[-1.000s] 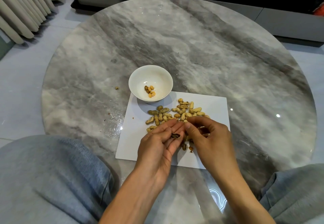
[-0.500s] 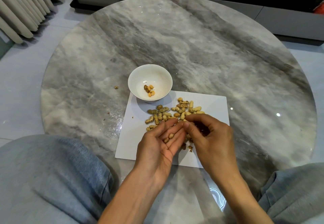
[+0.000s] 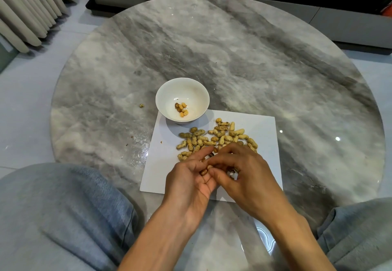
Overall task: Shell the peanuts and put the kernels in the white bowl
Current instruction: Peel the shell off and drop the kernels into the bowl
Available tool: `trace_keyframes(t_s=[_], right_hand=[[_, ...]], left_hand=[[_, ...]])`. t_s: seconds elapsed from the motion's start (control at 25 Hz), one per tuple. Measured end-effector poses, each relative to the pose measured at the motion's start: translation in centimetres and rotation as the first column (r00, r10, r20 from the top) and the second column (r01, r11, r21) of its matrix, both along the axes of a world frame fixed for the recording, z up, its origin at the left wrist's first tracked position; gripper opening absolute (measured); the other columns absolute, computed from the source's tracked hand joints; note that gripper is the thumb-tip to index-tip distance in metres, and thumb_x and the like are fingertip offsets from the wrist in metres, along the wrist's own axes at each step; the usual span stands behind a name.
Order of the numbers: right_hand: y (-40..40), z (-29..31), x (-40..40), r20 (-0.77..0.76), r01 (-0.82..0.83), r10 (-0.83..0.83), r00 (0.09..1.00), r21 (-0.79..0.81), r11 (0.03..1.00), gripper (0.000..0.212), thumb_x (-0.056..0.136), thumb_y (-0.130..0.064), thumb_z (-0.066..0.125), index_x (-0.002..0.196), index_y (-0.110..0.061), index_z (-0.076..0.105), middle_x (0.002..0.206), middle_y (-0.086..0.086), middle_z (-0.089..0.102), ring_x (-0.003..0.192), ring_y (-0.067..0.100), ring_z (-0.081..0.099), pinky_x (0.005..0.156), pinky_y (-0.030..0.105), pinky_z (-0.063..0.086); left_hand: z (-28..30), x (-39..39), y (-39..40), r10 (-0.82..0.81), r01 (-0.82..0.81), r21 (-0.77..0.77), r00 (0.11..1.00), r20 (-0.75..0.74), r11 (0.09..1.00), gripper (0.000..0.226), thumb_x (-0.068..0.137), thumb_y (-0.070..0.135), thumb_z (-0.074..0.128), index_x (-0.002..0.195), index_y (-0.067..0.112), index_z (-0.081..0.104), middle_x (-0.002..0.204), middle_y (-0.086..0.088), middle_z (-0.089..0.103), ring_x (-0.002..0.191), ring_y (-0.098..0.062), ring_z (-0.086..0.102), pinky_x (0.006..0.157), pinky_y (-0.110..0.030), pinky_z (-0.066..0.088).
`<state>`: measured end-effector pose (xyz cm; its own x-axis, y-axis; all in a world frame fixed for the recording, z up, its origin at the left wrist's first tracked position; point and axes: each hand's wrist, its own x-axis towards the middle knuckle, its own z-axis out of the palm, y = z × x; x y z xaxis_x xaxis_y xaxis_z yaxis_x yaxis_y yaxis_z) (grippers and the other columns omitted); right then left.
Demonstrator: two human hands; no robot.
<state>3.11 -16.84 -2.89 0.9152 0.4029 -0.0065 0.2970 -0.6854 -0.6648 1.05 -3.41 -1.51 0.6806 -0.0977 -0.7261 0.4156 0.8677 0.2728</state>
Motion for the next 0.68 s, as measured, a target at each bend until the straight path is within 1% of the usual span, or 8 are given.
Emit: trace_keyframes(t_s=[0.08,0.16,0.24,0.36,0.4,0.48,0.56,0.68], right_hand=[[-0.1,0.3,0.0,0.014,-0.013,0.014,1.000,-0.042,0.999,0.012,0.084,-0.035,0.068,0.093,-0.033,0.076,0.090,-0.017,0.064,0.087,0.006,0.058,0.073,0.027,0.049],[0.0,0.8,-0.1,0.041,0.049,-0.047,0.998,-0.041,0.998,0.011,0.081,-0.036,0.066,0.085,-0.030,0.075,0.080,-0.016,0.067,0.078,0.005,0.060,0.068,0.027,0.050],[0.1,1.2,-0.2,-0.032,0.189,-0.186,0.982,0.121,0.975,0.004,0.079,-0.022,0.075,0.078,-0.026,0.074,0.072,-0.014,0.069,0.067,0.004,0.062,0.062,0.019,0.049],[0.2,1.8,0.0,-0.332,0.411,-0.287,0.898,0.403,0.818,0.023,0.078,0.001,0.077,0.071,-0.021,0.072,0.067,-0.006,0.071,0.060,0.009,0.064,0.060,0.021,0.051],[0.3,2.0,0.0,-0.408,0.454,-0.274,0.871,0.458,0.764,0.025,0.077,0.006,0.075,0.072,-0.017,0.072,0.067,0.000,0.072,0.060,0.015,0.065,0.060,0.025,0.054],[0.5,2.3,0.1,-0.537,0.531,-0.232,0.811,0.510,0.677,0.021,0.079,0.013,0.071,0.076,-0.008,0.072,0.068,0.012,0.072,0.057,0.021,0.065,0.059,0.027,0.055],[0.5,2.3,0.1,-0.619,0.598,-0.214,0.755,0.518,0.612,0.018,0.081,0.012,0.070,0.080,-0.005,0.075,0.071,0.015,0.073,0.057,0.021,0.065,0.059,0.026,0.056],[0.1,2.2,0.1,-0.699,0.649,-0.159,0.697,0.520,0.556,0.016,0.085,0.005,0.067,0.091,-0.005,0.078,0.078,0.016,0.073,0.066,0.023,0.066,0.065,0.025,0.058]], left_hand=[[0.0,0.0,-0.1,-0.021,0.021,0.005,1.000,0.012,1.000,0.050,0.089,-0.011,0.028,0.129,-0.001,0.056,0.109,-0.026,0.071,0.093,-0.031,0.074,0.079,-0.033,0.061],[0.2,0.0,-0.3,-0.039,0.039,0.005,0.998,0.039,0.999,0.052,0.086,-0.014,0.027,0.127,-0.001,0.056,0.109,-0.028,0.071,0.094,-0.034,0.074,0.082,-0.035,0.060],[0.3,0.1,-0.2,-0.034,0.034,0.001,0.998,0.061,0.999,0.053,0.084,-0.016,0.025,0.124,-0.002,0.057,0.109,-0.029,0.070,0.096,-0.037,0.073,0.077,-0.035,0.062],[-0.1,0.2,0.0,-0.005,0.001,0.066,0.997,0.071,0.998,0.057,0.078,-0.020,0.023,0.119,-0.003,0.059,0.110,-0.027,0.071,0.100,-0.034,0.072,0.078,-0.033,0.062],[-0.2,0.2,0.0,-0.009,0.001,0.107,0.997,0.073,0.994,0.057,0.076,-0.021,0.024,0.114,-0.003,0.062,0.107,-0.024,0.072,0.095,-0.029,0.074,0.076,-0.030,0.062],[-0.2,0.1,-0.1,-0.020,0.007,0.209,0.998,0.058,0.978,0.051,0.072,-0.021,0.025,0.096,0.000,0.065,0.090,-0.016,0.075,0.073,-0.019,0.071,0.061,-0.022,0.058],[0.1,0.1,0.0,-0.023,0.009,0.284,0.999,0.043,0.959,0.038,0.073,-0.014,0.031,0.082,0.003,0.064,0.069,-0.011,0.067,0.052,-0.013,0.051,0.047,-0.018,0.041],[0.6,0.0,-0.2,-0.100,0.060,0.419,0.992,0.076,0.906,0.027,0.081,0.000,0.039,0.079,0.003,0.065,0.059,-0.008,0.055,0.040,-0.010,0.027,0.041,-0.021,0.022]])
